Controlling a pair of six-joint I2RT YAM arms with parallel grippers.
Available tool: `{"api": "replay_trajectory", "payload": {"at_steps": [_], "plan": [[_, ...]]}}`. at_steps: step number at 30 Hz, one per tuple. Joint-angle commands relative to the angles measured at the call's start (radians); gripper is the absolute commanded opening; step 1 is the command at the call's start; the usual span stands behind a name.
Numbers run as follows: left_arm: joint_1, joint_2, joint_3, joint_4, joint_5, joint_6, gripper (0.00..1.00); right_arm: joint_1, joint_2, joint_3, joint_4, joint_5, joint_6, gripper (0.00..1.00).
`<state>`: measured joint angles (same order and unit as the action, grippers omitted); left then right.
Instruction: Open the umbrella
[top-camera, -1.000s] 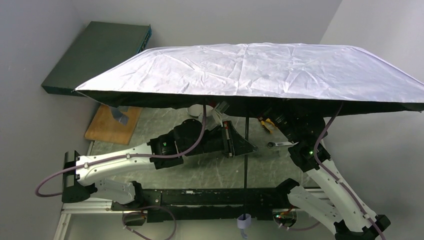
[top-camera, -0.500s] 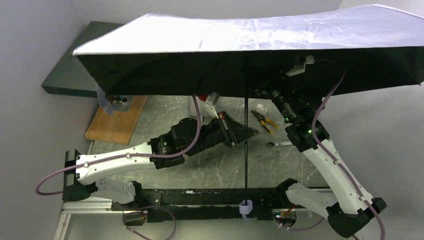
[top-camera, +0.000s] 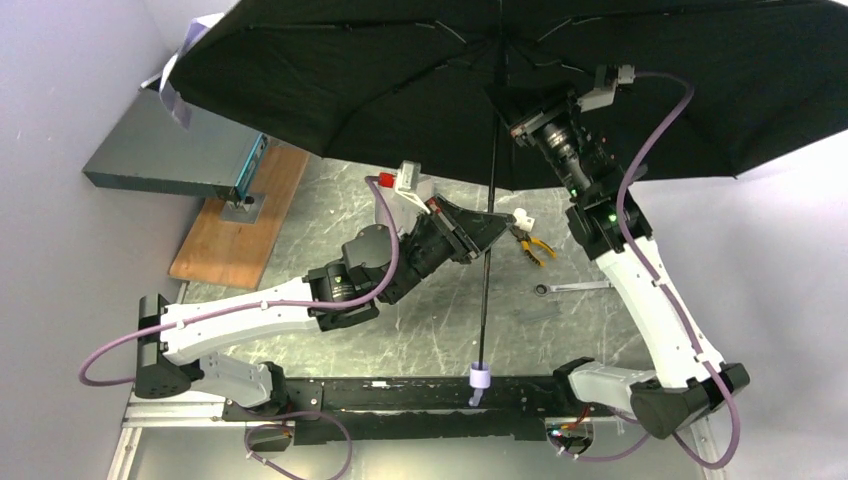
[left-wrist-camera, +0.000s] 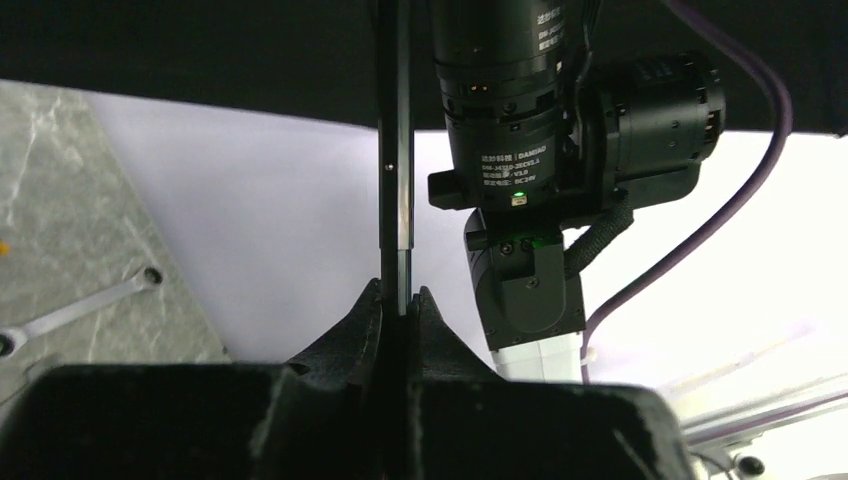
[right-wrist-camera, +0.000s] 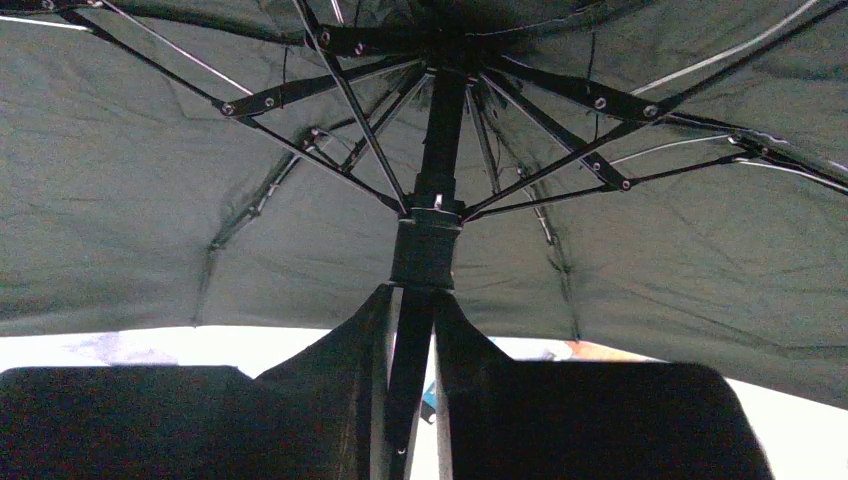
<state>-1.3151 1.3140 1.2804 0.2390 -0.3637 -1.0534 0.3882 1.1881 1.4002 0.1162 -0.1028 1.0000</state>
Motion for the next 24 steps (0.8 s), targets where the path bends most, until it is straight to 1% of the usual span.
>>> {"api": "replay_trajectory", "payload": {"at_steps": [1,7,10,12,13,16,18,21,24], "plan": [[-0.26,-0.012,-0.07,-0.146,0.47,0.014,0.0,-0.193,0.193,0.216,0.254,0.51,-0.103,0.02],[-0.305,-0.012,-0.127,-0.123,0.47,-0.016,0.0,-0.254,0.363,0.483,0.158,0.52,-0.09,0.02],[-0.331,-0.004,-0.134,-0.148,0.457,-0.035,0.0,-0.27,0.442,0.612,0.123,0.523,-0.095,0.02],[-0.341,-0.005,-0.144,-0.149,0.448,-0.04,0.0,-0.282,0.487,0.69,0.071,0.484,-0.079,0.01],[-0.341,-0.009,-0.145,-0.151,0.441,-0.039,0.0,-0.285,0.484,0.695,0.07,0.446,-0.067,0.0],[-0.342,-0.017,-0.119,-0.177,0.416,-0.009,0.0,-0.268,0.401,0.544,0.19,0.346,-0.082,0.0],[-0.342,-0.016,-0.086,-0.226,0.401,0.015,0.0,-0.261,0.347,0.443,0.209,0.305,-0.075,0.0],[-0.336,-0.014,-0.029,-0.333,0.368,0.05,0.0,-0.261,0.251,0.289,0.274,0.188,-0.047,0.0],[-0.299,-0.021,0.005,-0.407,0.308,0.069,0.0,-0.249,0.152,0.138,0.328,0.093,0.004,0.0]]}}
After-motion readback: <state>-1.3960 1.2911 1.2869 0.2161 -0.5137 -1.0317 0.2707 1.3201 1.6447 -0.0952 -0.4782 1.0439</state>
